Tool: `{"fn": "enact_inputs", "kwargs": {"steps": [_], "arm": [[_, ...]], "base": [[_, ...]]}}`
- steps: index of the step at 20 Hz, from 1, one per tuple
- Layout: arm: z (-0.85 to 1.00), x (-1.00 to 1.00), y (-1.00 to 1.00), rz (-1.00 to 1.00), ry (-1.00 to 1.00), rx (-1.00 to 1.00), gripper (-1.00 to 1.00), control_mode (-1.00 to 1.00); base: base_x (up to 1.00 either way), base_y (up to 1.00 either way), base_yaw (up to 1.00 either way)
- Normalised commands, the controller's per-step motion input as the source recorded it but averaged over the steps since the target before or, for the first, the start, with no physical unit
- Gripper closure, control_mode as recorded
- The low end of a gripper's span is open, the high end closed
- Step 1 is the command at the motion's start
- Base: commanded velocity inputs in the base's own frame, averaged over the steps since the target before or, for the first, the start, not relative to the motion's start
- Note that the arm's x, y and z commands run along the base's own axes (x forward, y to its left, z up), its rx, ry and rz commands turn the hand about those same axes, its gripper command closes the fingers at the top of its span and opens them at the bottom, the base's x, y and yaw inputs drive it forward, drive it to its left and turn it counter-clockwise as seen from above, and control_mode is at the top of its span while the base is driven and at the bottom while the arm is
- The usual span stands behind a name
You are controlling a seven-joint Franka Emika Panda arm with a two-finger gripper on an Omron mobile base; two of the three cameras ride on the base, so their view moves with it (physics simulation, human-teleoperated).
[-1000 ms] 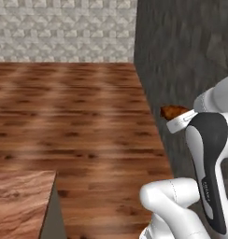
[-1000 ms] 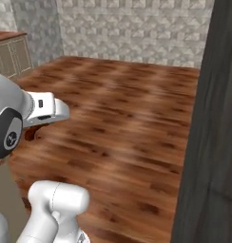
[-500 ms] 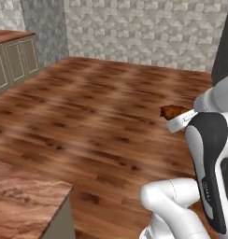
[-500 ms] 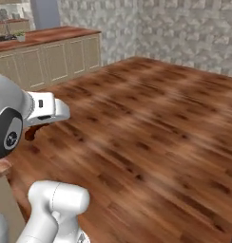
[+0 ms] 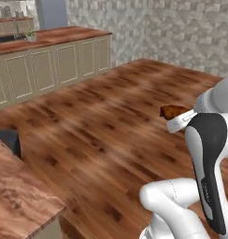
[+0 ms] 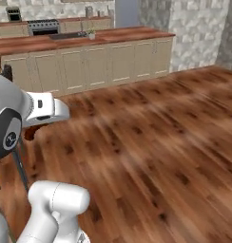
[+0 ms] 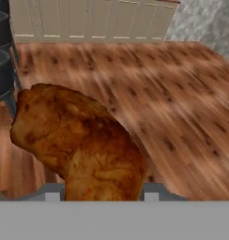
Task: Gather the corn and mushroom from the fridge and place them on a tray on the dining counter. Then gather the chicken drumstick and fish from the fridge and place them on the other tray.
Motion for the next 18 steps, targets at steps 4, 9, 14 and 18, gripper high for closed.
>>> {"fn": "enact_inputs", "kwargs": {"steps": [4,9,14,18], "arm": [[0.0,0.0,0.0,0.0,0.0,0.0,1.0,1.0],[0.0,0.0,0.0,0.0,0.0,0.0,1.0,1.0],[0.0,0.0,0.0,0.0,0.0,0.0,1.0,1.0],[0.0,0.0,0.0,0.0,0.0,0.0,1.0,1.0]], "base": [[0.81,-0.5,0.65],[1.0,-0.33,0.65],[0.92,-0.37,0.59],[0.8,-0.42,0.53]]}}
